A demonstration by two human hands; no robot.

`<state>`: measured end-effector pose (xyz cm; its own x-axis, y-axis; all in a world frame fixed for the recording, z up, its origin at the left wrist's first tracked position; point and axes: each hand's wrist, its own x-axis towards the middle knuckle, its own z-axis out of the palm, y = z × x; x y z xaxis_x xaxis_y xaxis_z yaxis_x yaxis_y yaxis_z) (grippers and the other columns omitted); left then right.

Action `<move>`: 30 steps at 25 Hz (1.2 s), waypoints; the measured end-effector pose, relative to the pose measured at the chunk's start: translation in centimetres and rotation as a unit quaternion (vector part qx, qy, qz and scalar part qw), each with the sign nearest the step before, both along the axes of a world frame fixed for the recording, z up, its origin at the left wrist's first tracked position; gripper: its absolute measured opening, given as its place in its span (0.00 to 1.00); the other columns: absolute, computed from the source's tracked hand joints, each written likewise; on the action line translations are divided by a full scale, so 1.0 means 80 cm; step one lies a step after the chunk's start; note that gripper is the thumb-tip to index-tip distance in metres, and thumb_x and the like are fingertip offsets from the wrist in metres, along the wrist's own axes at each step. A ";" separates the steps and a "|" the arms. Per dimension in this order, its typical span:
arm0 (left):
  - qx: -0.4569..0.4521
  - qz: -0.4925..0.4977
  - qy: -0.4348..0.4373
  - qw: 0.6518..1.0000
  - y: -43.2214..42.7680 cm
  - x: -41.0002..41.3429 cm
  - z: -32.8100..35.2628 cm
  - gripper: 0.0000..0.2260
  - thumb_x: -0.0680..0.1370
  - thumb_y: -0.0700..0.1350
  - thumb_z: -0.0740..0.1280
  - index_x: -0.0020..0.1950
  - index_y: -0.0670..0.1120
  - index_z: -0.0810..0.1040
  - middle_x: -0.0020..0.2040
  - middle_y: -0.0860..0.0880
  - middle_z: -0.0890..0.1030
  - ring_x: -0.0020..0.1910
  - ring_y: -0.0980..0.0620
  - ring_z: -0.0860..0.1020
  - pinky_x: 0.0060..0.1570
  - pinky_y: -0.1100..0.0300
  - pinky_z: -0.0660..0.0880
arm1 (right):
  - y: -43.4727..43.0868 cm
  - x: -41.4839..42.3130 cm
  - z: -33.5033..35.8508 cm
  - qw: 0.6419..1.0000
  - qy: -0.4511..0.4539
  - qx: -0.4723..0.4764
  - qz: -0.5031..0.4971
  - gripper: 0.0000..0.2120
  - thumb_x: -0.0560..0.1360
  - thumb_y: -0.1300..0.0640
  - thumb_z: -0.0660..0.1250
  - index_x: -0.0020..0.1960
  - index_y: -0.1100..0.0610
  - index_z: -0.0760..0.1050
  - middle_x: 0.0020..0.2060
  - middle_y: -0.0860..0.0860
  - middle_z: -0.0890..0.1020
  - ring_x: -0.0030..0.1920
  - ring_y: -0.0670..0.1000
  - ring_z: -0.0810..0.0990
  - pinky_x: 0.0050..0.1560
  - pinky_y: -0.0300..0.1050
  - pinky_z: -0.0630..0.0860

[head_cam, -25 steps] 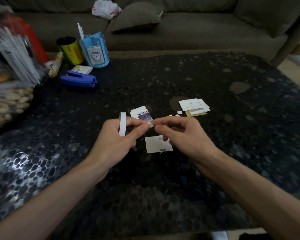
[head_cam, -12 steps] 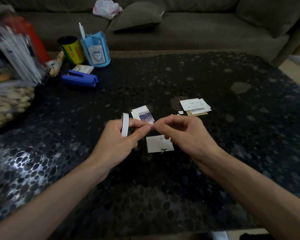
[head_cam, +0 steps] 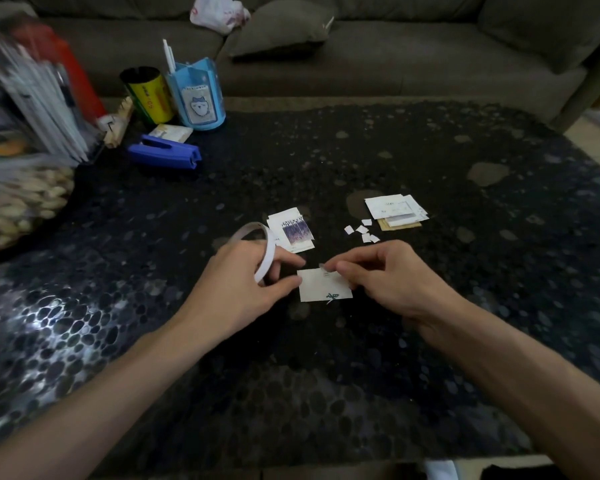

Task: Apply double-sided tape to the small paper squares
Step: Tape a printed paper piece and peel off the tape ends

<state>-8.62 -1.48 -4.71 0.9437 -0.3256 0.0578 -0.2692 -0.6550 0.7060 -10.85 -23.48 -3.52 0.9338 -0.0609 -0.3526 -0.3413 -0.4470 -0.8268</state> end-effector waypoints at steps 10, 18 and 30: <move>0.068 -0.032 -0.025 0.997 -0.007 -0.009 -0.013 0.10 0.74 0.58 0.76 0.54 0.62 0.84 0.37 0.56 0.77 0.39 0.58 0.77 0.37 0.62 0.72 | 0.006 0.000 -0.003 0.995 0.005 -0.072 0.067 0.07 0.82 0.51 0.71 0.49 0.45 0.88 0.40 0.45 0.85 0.42 0.43 0.81 0.43 0.36 0.74; 0.055 -0.053 -0.040 0.996 -0.004 -0.007 -0.016 0.12 0.74 0.57 0.77 0.56 0.64 0.84 0.37 0.59 0.76 0.40 0.60 0.76 0.38 0.63 0.71 | 0.007 0.001 -0.007 0.993 0.000 -0.097 0.060 0.07 0.81 0.50 0.71 0.49 0.43 0.87 0.43 0.46 0.86 0.43 0.44 0.82 0.42 0.37 0.75; 0.073 -0.049 -0.073 0.993 -0.001 -0.002 -0.021 0.11 0.72 0.59 0.77 0.53 0.62 0.85 0.38 0.59 0.75 0.40 0.61 0.76 0.40 0.61 0.71 | 0.005 -0.001 -0.007 0.992 -0.014 -0.107 0.071 0.11 0.77 0.59 0.73 0.46 0.42 0.87 0.37 0.46 0.82 0.31 0.41 0.76 0.34 0.32 0.72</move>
